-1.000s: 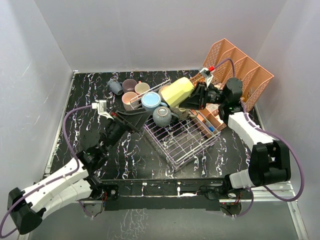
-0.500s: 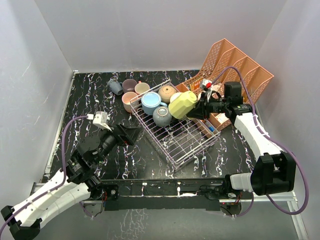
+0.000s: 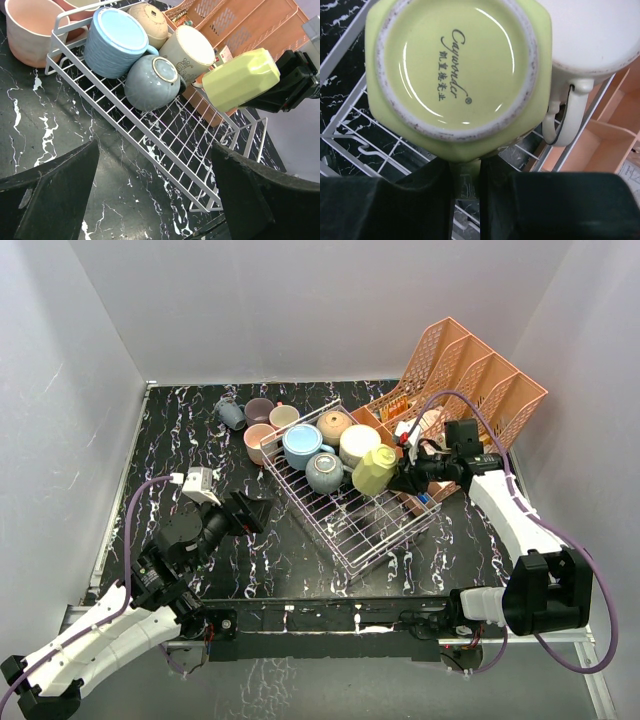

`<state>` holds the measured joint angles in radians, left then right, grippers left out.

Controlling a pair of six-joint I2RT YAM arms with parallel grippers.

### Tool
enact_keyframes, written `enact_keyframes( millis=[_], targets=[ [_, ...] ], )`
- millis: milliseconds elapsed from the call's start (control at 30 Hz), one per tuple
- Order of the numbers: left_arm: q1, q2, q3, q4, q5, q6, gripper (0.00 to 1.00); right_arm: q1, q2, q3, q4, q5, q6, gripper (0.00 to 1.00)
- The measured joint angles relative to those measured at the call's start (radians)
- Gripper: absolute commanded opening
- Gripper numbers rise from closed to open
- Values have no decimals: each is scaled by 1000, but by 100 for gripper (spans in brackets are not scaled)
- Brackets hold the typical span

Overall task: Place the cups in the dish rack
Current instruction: Turn the cup upside down in the dish rack.

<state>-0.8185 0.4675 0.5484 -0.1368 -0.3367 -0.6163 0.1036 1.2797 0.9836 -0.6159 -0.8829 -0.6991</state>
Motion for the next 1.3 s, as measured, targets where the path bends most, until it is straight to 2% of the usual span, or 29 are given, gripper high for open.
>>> enact_keyframes(
  millis=[700, 1300],
  targets=[
    [0, -6, 2, -8, -23, 7, 92, 62, 14, -49, 5, 224, -27, 8],
    [0, -11, 2, -11, -30, 7, 92, 98, 81, -66, 61, 340, -22, 15]
  ],
)
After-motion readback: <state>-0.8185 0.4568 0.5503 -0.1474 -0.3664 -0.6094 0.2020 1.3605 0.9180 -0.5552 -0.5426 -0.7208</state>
